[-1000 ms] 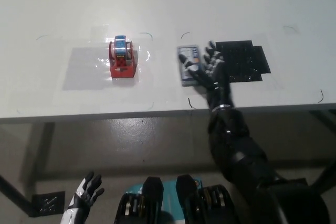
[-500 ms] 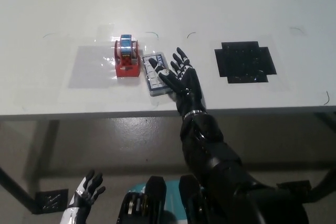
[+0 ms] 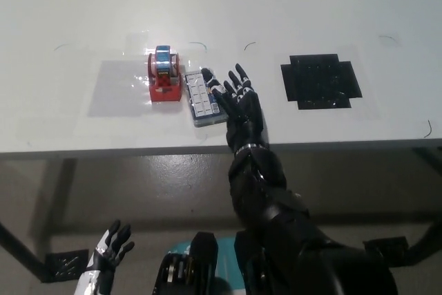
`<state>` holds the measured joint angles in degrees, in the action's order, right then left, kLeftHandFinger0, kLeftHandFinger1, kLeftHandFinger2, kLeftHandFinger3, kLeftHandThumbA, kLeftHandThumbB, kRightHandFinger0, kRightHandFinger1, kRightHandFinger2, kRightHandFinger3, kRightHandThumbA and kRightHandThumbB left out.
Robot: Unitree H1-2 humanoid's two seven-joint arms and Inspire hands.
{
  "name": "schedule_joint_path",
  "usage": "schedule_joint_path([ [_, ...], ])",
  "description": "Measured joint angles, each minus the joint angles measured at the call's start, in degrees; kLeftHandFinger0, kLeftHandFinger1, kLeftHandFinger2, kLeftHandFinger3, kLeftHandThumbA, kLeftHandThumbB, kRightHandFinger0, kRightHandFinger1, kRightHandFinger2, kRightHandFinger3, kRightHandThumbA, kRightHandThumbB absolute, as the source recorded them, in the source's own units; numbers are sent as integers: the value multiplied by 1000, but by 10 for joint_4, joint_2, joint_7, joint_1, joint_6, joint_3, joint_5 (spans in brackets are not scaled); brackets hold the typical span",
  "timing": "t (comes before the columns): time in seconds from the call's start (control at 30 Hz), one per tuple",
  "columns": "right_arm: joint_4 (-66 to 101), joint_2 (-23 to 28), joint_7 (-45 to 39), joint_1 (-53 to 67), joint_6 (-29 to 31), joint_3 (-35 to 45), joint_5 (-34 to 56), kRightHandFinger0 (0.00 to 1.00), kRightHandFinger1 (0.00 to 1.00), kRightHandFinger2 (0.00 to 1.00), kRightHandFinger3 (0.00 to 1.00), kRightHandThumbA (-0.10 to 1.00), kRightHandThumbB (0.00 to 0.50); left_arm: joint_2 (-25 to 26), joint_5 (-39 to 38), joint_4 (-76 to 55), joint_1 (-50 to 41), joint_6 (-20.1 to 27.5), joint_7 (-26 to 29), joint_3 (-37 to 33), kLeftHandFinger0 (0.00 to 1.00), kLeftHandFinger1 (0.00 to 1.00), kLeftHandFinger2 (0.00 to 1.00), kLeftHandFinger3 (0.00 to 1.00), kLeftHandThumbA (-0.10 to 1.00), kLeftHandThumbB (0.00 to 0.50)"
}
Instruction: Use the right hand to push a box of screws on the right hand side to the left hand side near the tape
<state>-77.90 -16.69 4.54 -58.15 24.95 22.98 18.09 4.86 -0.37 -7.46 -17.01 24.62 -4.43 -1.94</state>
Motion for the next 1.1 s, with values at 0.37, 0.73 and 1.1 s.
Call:
schedule_joint_path([
  [0.37,-34,-14,-31,-23,3,83,90,1000,1000,1000,1000,1000,218,-1,6,0,2,0,0,6,1000,1000,1000,1000,935,48],
  [0.73,-56,-14,-67,-29,7,104,136,1000,1000,1000,1000,1000,237,-2,9,0,5,0,0,8,1000,1000,1000,1000,943,46],
  [1.1,42,-20,-32,25,14,18,89,1000,1000,1000,1000,1000,281,-4,11,0,12,-1,0,9,1000,1000,1000,1000,927,57],
])
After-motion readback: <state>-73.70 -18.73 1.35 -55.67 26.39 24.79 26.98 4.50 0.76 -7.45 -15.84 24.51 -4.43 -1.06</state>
